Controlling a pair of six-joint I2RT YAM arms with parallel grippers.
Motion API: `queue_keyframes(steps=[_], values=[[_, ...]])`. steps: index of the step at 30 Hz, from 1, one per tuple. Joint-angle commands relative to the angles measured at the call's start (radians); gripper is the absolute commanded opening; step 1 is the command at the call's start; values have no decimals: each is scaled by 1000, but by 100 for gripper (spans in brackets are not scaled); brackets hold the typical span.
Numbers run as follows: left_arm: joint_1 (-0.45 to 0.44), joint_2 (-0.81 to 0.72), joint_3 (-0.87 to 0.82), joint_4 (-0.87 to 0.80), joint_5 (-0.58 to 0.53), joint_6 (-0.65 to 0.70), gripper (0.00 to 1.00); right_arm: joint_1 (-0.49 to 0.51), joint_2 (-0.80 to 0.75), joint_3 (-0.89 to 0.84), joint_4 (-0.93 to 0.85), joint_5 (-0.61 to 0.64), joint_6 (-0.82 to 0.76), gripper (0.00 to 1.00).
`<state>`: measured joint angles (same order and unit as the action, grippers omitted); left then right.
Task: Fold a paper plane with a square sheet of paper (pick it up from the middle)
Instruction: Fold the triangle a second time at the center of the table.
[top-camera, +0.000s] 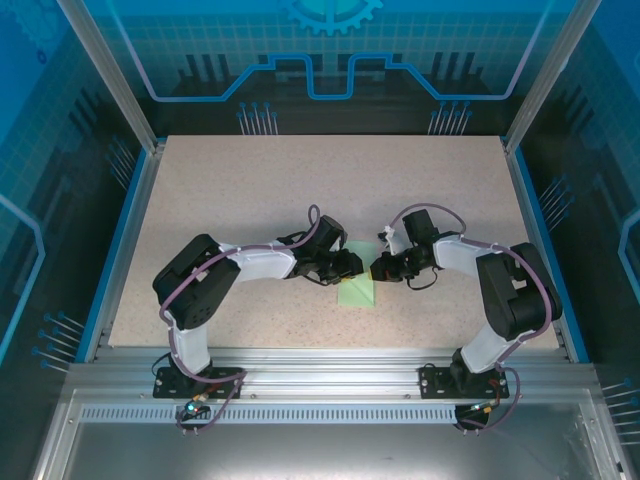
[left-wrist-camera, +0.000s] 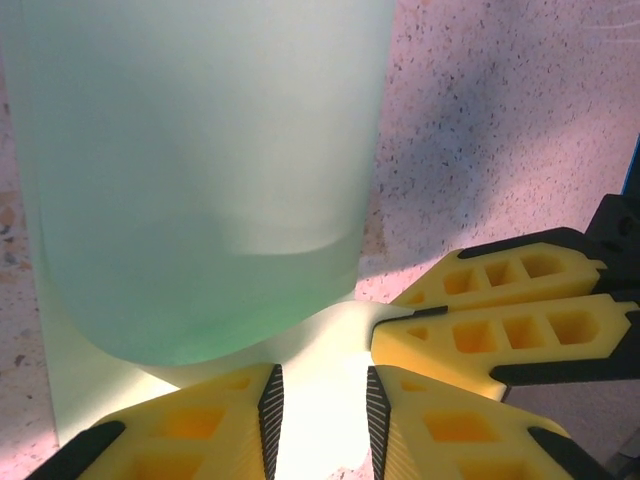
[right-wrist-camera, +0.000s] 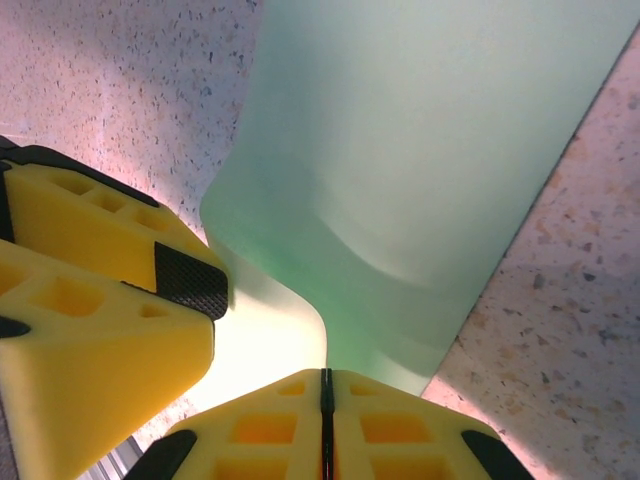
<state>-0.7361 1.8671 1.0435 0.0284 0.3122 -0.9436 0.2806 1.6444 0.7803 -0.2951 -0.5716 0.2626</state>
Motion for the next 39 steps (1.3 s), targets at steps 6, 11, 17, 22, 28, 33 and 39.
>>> queue_keyframes(steps=[6, 11, 17, 22, 28, 33, 39], values=[[-11, -33, 14, -5, 36, 34, 32, -17, 27, -2, -13, 30, 20, 9], [-12, -17, 29, 1, 44, 38, 33, -18, 31, -1, -8, 21, 20, 10], [-12, 11, 54, 8, 61, 37, 33, -19, 41, 0, -13, 35, 22, 11], [-11, 33, 65, 0, 62, 34, 33, -18, 53, 5, -12, 28, 21, 11], [-13, 49, 61, 0, 61, 25, 32, -19, 52, 6, -13, 33, 21, 11], [-13, 70, 62, -3, 57, 24, 32, -18, 52, 5, -13, 32, 21, 12], [-13, 90, 63, -14, 44, 19, 32, -18, 54, 8, -15, 30, 20, 12]])
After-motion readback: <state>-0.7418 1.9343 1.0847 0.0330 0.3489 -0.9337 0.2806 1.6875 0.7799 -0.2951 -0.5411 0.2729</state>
